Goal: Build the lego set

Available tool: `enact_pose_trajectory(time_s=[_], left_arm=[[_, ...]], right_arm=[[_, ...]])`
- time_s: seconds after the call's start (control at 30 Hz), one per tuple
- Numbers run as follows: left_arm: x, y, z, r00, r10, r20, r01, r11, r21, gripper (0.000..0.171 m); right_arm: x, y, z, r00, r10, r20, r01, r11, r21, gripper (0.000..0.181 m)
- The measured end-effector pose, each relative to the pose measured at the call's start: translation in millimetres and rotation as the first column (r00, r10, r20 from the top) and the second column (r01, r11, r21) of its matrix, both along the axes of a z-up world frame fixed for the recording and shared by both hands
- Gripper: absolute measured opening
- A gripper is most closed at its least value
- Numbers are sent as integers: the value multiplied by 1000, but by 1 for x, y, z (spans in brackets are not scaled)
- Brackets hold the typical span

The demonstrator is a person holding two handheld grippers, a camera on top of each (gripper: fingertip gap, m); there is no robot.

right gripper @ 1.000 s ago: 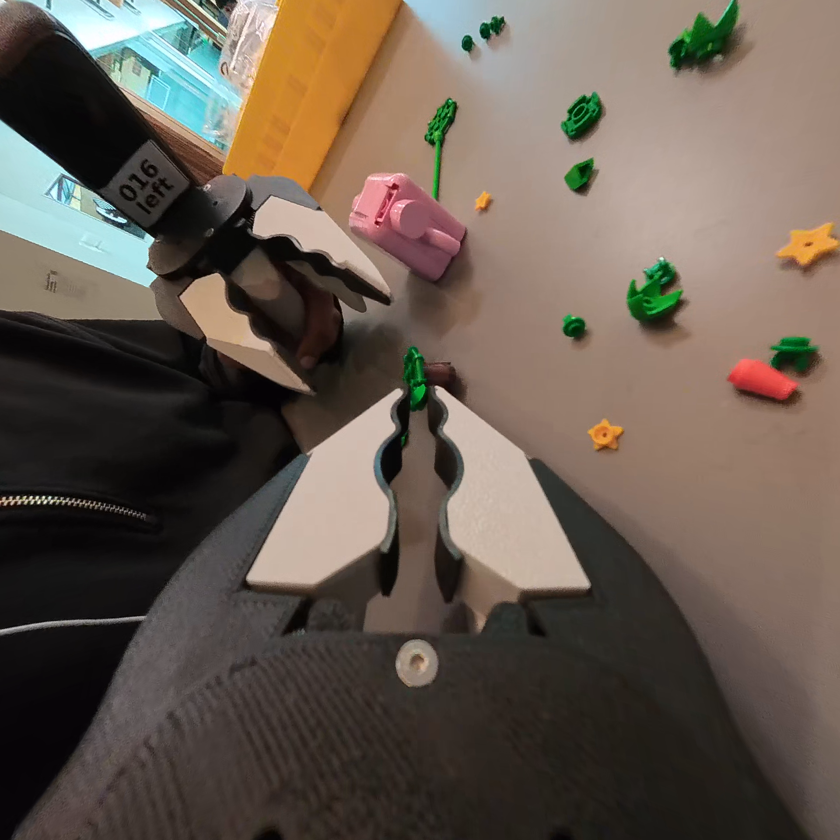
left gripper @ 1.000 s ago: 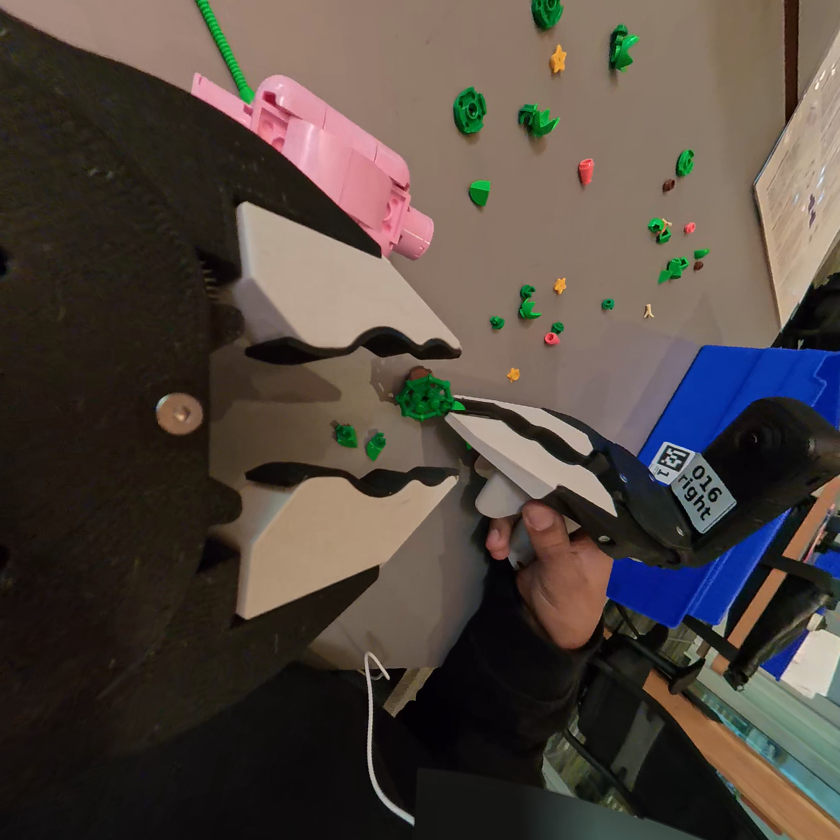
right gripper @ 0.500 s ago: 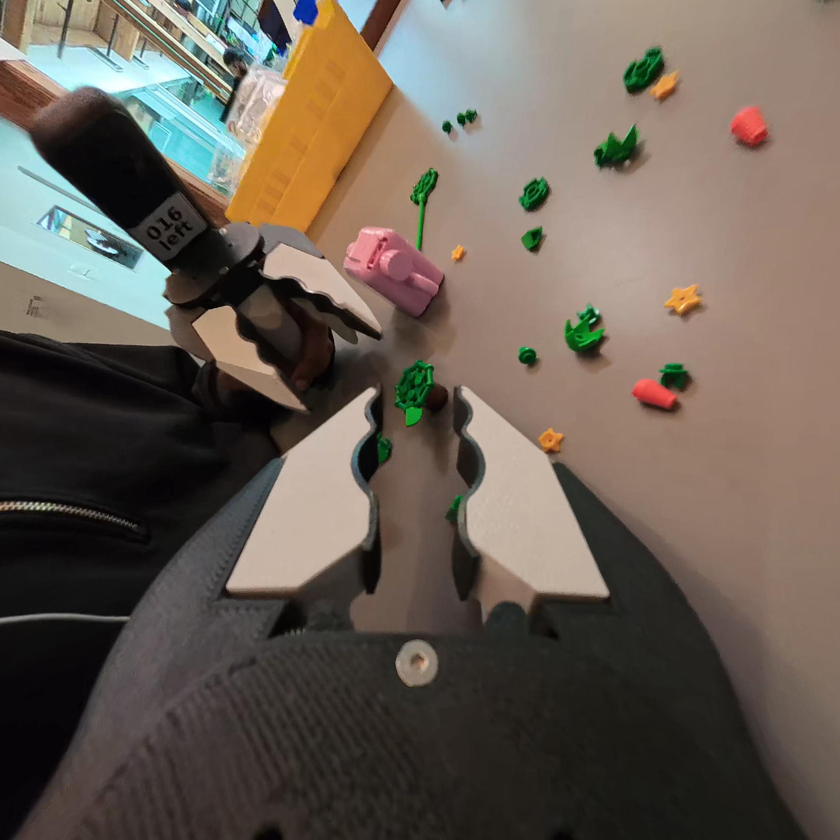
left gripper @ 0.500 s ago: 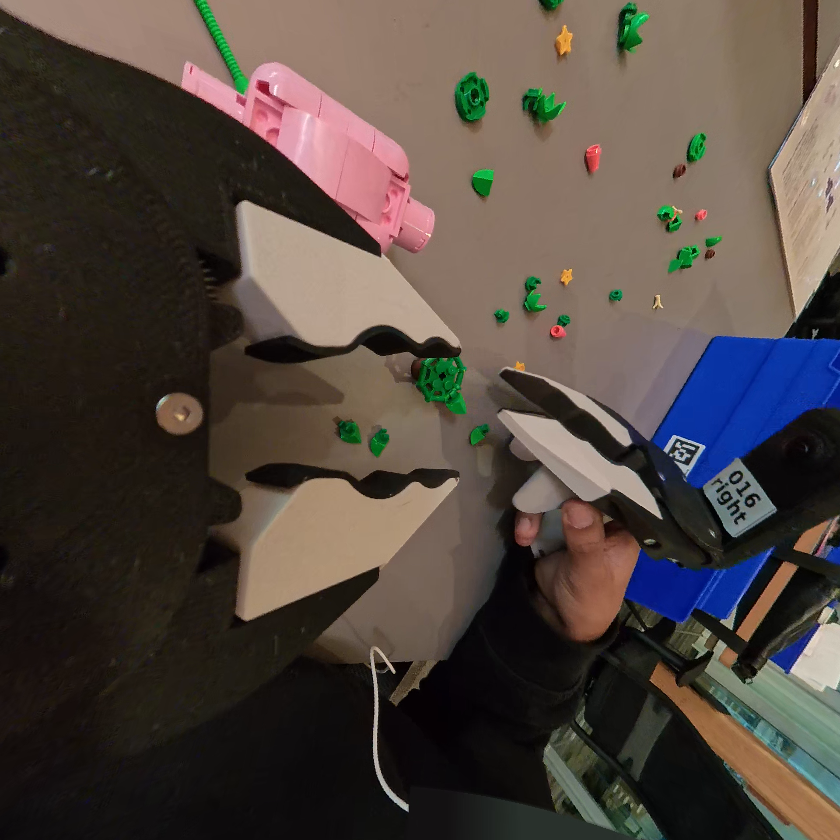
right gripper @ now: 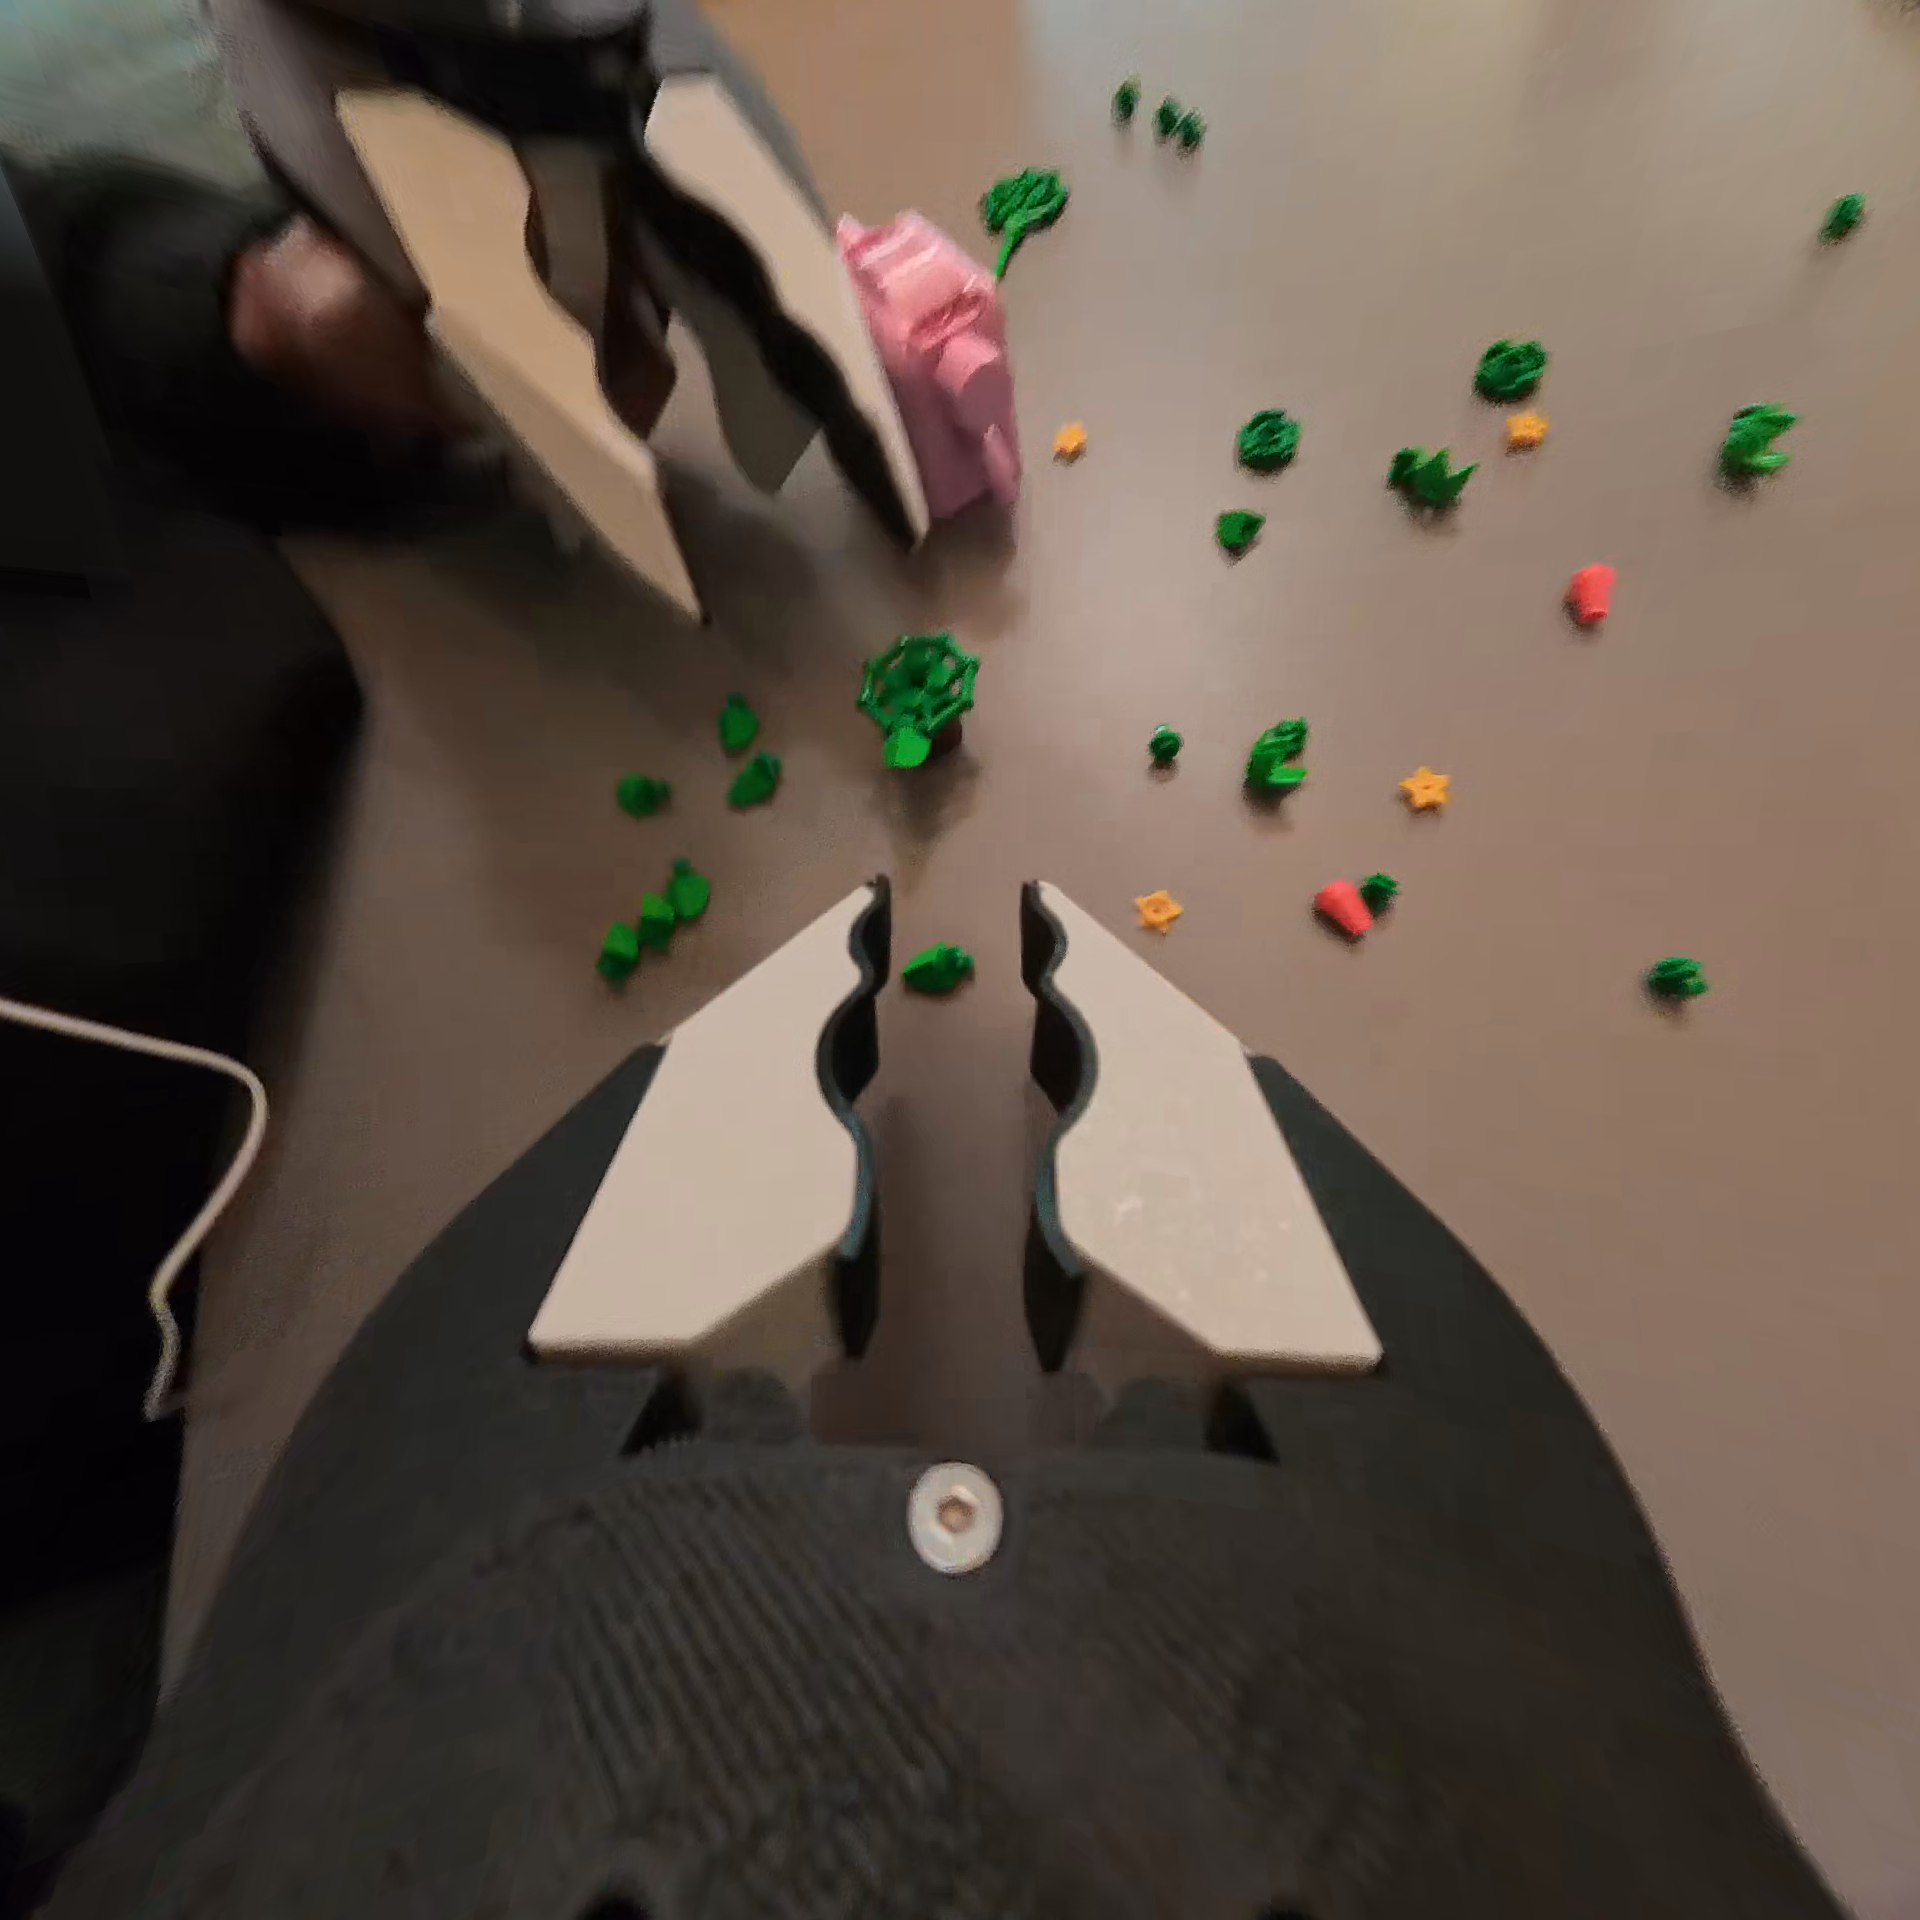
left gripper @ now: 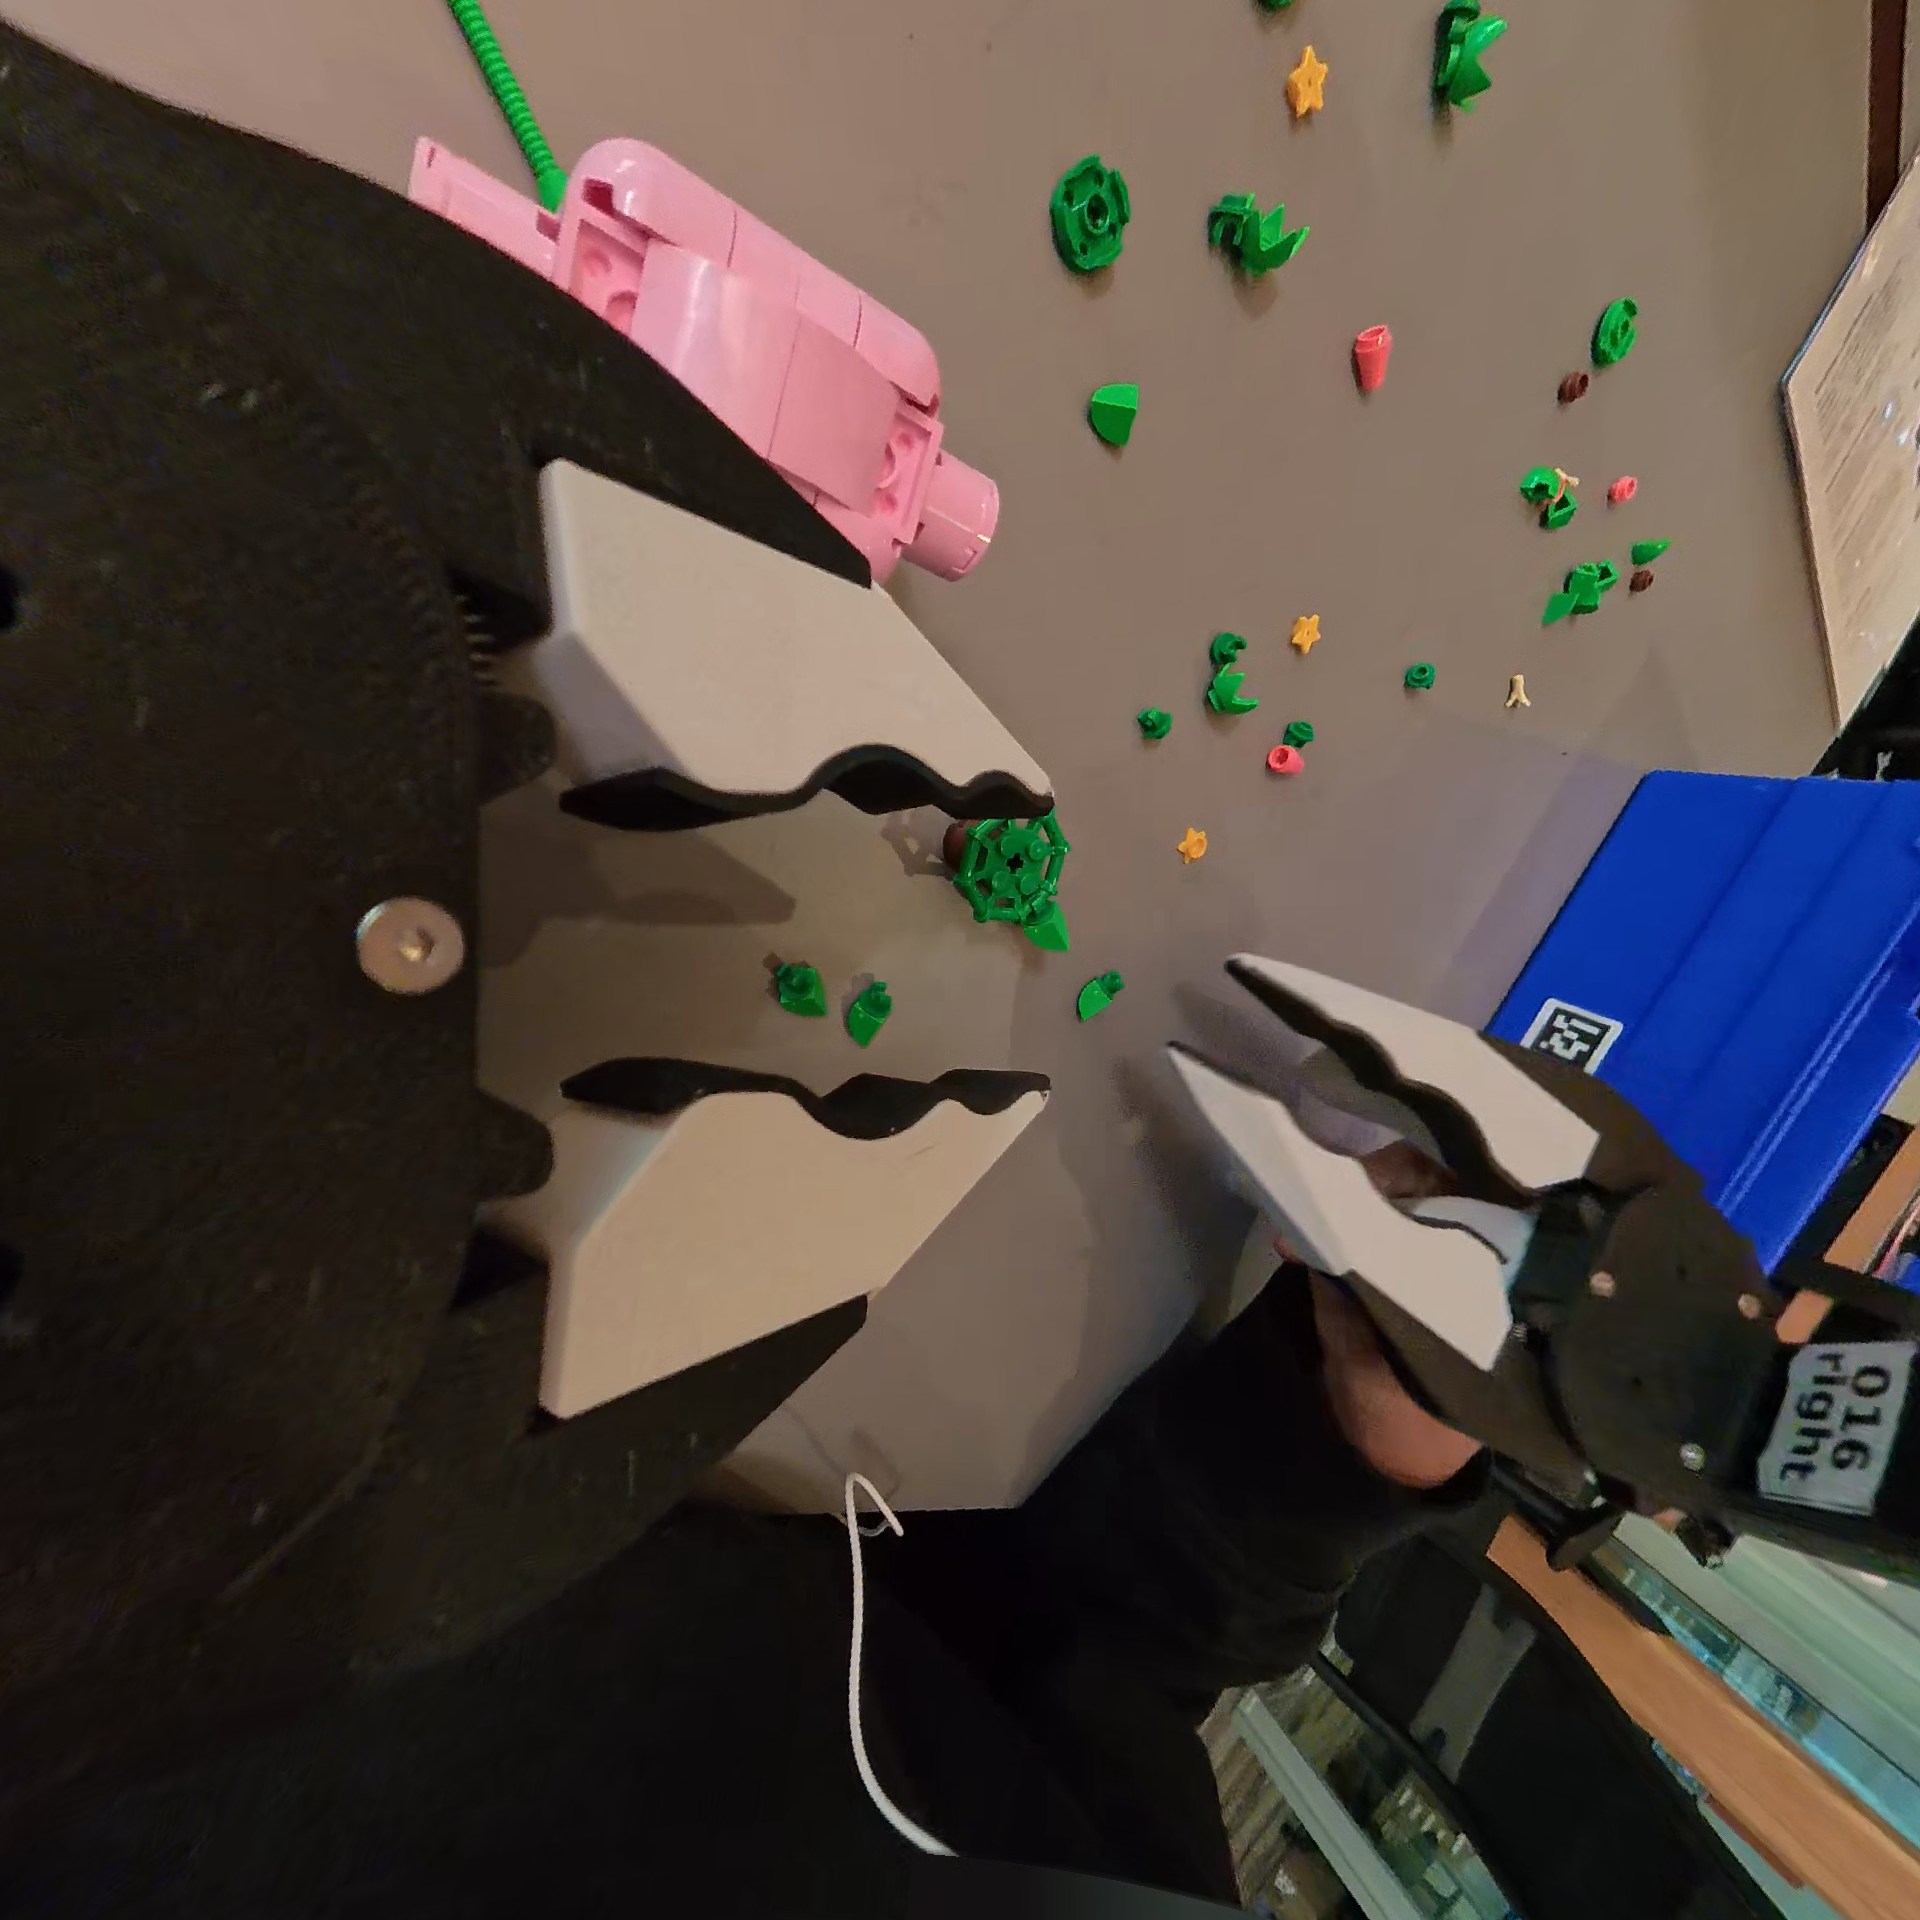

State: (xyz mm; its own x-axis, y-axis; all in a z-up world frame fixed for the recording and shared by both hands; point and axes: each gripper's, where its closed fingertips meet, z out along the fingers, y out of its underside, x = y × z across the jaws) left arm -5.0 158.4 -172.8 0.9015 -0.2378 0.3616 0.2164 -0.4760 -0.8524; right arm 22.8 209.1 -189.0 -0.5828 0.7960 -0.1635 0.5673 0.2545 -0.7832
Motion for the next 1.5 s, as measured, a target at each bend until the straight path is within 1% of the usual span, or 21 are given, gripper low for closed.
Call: enact_pose_trajectory(time_s=[0.07,0.17,0.3,0.4,0.53,0.6,0.67,0.73,0.93,1.0,1.07,1.23,1.3,1.37,1.43,1.5], left_arm=[[0,0,0,1000,-2,-2,2,1000,-1,45],[1,0,0,1000,-3,-8,3,1000,1,45],[1,-1,2,1000,-2,-13,2,1000,13,45],[2,-1,1,1000,-5,-20,6,1000,13,45],[2,-2,2,1000,-6,-22,6,1000,17,45],[2,-3,2,1000,-7,-21,8,1000,18,44],[3,-3,2,1000,-8,-22,9,1000,20,44],[3,-3,2,1000,-9,-23,10,1000,19,44],[3,-3,2,1000,-12,-21,13,1000,16,44],[3,-3,2,1000,-14,-23,14,1000,15,44],[3,-3,2,1000,-14,-24,14,1000,15,44],[4,-3,2,1000,-14,-25,15,1000,15,44],[4,-3,2,1000,-15,-26,16,1000,15,44],[4,-3,2,1000,-17,-26,17,1000,16,44],[4,-3,2,1000,-18,-15,18,1000,17,44],[6,-3,5,999,-31,42,30,999,25,44]], right_arm=[[5,-4,-12,999,45,21,-46,997,55,23],[7,-3,-26,996,53,68,-60,992,107,25],[6,-3,-30,996,48,71,-57,991,118,26],[4,3,-31,998,31,58,-39,988,150,23],[2,22,-32,998,-43,44,33,977,210,21],[2,25,-30,998,-55,40,46,980,196,21],[3,21,-26,999,-38,30,33,987,160,22],[3,15,-25,1000,-10,18,7,988,154,22],[3,1,-31,999,47,23,-50,987,151,24],[3,-3,-31,998,56,19,-59,988,143,20],[2,-3,-32,998,57,15,-59,987,147,9],[3,-4,-31,998,63,22,-66,987,146,8],[0,-3,-28,998,55,-5,-53,985,163,7],[-5,-3,-20,997,47,-62,-35,983,179,7],[-10,-8,-4,987,52,-154,-23,983,183,7],[-13,-19,15,963,72,-258,-26,984,178,7]])
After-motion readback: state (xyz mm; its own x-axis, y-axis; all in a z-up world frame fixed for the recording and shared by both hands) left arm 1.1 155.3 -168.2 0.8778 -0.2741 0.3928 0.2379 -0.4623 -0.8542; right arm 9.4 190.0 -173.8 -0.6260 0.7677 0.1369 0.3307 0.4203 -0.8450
